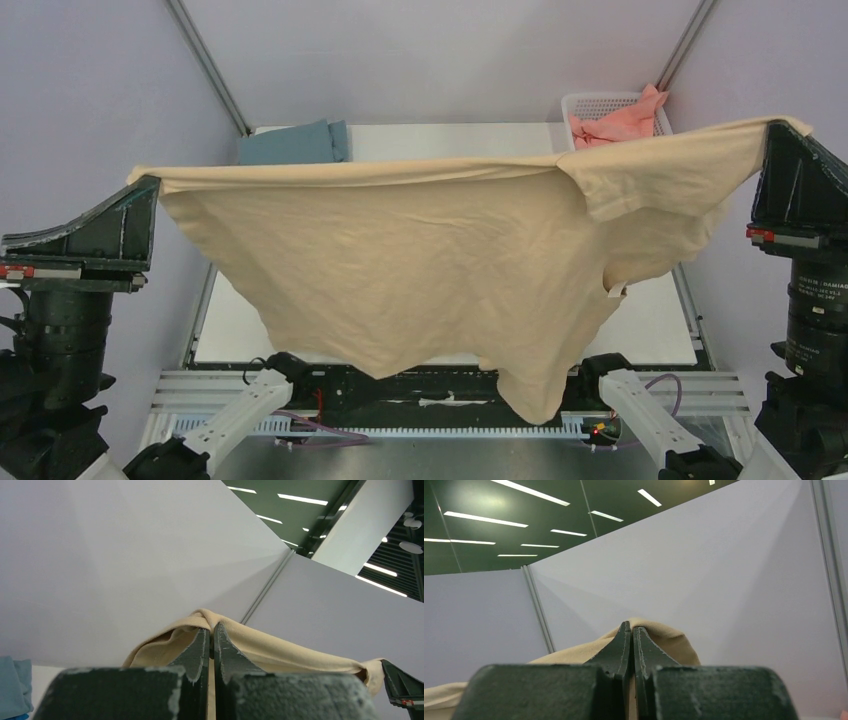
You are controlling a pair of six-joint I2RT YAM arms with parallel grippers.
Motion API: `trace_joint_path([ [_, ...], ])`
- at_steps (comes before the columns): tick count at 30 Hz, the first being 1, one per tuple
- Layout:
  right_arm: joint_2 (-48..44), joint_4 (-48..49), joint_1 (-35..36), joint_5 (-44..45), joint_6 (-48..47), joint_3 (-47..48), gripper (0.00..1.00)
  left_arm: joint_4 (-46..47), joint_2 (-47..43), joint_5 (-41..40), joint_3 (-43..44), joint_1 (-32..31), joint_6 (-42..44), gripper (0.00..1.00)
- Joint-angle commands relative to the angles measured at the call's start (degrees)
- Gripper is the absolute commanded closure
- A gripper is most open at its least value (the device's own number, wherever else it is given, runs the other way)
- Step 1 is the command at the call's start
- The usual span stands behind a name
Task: Fold and stack the t-shirts
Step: Flatten out the tshirt
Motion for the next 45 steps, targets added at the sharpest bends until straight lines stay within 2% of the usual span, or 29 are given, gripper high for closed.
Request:
trace_joint_path([
  [1, -2.6, 2.4, -0.3, 2.9, -2.2, -0.5, 1.00, -0.8, -1.4, -2.0, 1.6, 0.4, 3.7, 0.98],
  [9, -3.0, 2.4, -0.3, 3.5, -2.8, -5.1, 1.00, 0.3, -2.3, -5.8, -4.2, 0.3, 3.7, 0.98],
  [17, -4.7, 9.0, -0.3, 4.8, -1.3, -24.4, 1.00, 7.5, -2.0, -22.8, -22.5, 0.3, 3.2, 0.98],
  [22, -2.6, 16.7, -0.3, 7.1, -0.8, -36.3, 1.00, 14.2, 5.1, -31.9, -31.1, 0.3, 3.8, 0.98],
  [28, 3.7, 24.7, -0.3, 9.9, -1.0, -46.7, 1.00, 22.7, 16.0, -37.1, -38.4, 0.5, 5.5, 0.98],
  [32, 10.2, 29.3, -0.3, 10.0, -0.7, -50.6, 1.00, 25.0, 25.1, -36.2, -38.8, 2.6, 4.9, 0.98],
  [38, 21.0, 34.6, -0.4, 10.6, -0.4, -51.5, 1.00, 27.1, 39.8, -26.8, -35.6, 9.1, 1.0, 0.98],
  [45, 36.6, 38.2, -0.4, 10.5, -0.4, -47.0, 1.00, 25.2, 61.1, -18.3, -24.0, 14.3, -1.0, 0.98],
])
